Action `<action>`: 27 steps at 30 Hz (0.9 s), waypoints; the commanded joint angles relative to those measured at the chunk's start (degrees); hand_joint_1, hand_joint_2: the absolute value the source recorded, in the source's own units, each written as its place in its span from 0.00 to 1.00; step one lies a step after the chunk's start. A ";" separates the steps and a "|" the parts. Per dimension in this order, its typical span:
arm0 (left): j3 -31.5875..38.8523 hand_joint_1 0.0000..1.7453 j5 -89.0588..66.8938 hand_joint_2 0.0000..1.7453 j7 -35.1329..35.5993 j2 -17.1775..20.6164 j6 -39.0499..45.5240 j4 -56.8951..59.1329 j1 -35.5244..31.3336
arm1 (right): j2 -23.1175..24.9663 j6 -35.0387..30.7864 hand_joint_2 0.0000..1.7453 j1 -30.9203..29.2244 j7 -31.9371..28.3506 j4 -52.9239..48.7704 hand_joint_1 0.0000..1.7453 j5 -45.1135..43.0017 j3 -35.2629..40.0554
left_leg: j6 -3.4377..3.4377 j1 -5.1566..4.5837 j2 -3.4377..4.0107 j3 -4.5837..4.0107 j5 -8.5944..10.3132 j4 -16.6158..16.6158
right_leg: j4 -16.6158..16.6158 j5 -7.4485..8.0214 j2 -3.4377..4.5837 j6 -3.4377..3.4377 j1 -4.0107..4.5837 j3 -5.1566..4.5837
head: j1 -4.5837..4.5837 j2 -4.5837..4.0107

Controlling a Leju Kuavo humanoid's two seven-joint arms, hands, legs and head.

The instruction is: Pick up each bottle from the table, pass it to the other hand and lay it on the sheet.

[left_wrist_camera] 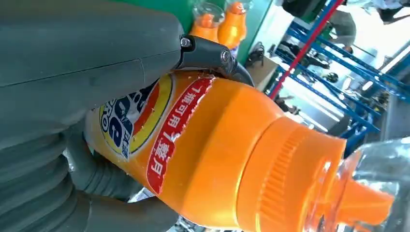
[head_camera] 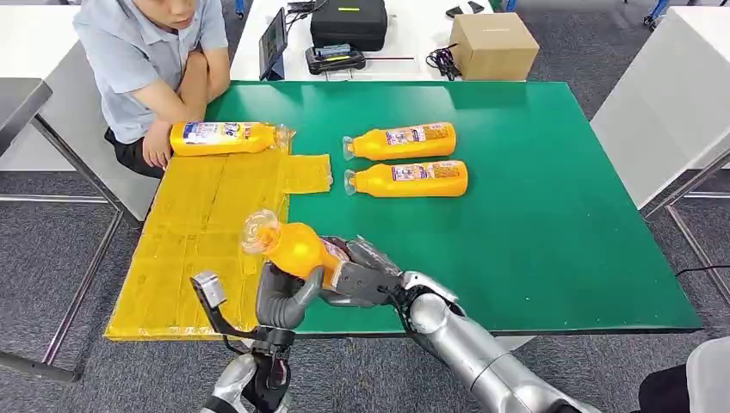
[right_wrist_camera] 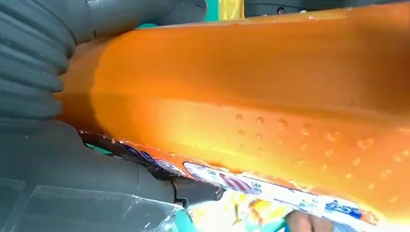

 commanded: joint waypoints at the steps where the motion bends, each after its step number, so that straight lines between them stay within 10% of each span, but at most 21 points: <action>1: -3.15 1.00 -1.28 1.00 -2.21 0.95 0.03 0.73 -3.51 | 2.19 1.28 1.00 -1.87 0.00 2.61 0.00 1.03 5.26 | -0.14 0.09 0.08 0.15 -0.09 0.06 | 0.03 -0.06 0.04 -0.16 0.10 0.14 | 0.00 0.00; 20: 1.81 1.00 -5.79 1.00 -3.91 0.95 6.99 -9.24 1.14 | 0.41 -5.26 1.00 3.48 1.26 2.78 0.00 2.89 -3.51 | -0.12 0.11 -0.08 0.19 -0.09 0.01 | -0.05 -0.10 -0.12 -0.14 0.12 0.22 | 0.00 0.00; 27: 5.21 1.00 -39.00 1.00 -2.13 6.19 28.43 -3.36 -2.57 | -2.99 -10.92 1.00 11.41 0.90 -6.42 0.00 8.32 -14.63 | -0.14 0.08 -0.28 0.27 0.02 -0.15 | -0.16 -0.08 -0.32 -0.16 0.09 0.33 | 0.00 0.00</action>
